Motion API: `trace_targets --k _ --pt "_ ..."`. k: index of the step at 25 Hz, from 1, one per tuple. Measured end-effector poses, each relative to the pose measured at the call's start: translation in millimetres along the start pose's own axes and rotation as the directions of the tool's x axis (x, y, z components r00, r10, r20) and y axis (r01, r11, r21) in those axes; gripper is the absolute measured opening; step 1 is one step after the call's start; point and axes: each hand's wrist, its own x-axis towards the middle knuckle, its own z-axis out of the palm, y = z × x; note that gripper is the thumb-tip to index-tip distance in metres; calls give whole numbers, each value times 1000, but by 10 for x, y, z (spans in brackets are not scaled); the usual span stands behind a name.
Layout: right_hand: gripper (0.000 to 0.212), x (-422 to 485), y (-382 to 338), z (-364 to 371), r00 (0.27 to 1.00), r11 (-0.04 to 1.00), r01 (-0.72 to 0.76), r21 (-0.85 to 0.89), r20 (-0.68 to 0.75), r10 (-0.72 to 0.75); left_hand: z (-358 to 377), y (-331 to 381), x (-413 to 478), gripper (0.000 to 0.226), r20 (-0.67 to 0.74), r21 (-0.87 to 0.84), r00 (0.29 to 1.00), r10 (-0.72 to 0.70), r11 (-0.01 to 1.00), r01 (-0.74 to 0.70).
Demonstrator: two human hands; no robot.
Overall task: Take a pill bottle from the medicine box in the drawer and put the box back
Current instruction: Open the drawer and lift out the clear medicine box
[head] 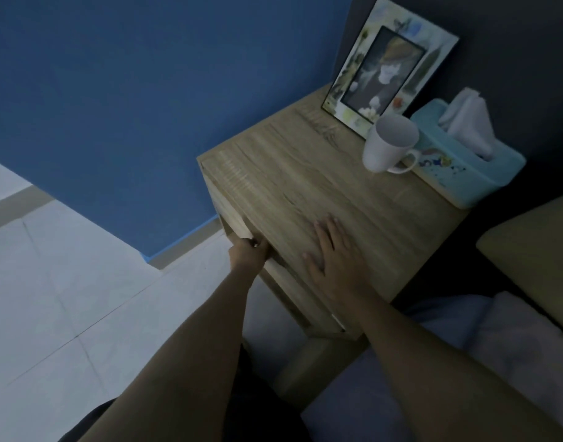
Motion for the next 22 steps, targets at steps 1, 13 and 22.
trace_targets --k 1,13,22 --pt "72 -8 -6 -2 1000 1000 -4 -4 3 4 -51 -34 -38 34 -7 15 1000 6 1000 -6" --pt "68 24 -16 -10 999 1000 3 -22 47 -2 -1071 -842 -437 27 -39 48 997 -72 996 73" --pt "53 -314 -679 40 991 1000 -19 -10 -131 17 -1568 -588 -603 61 -470 235 833 292 951 -201"
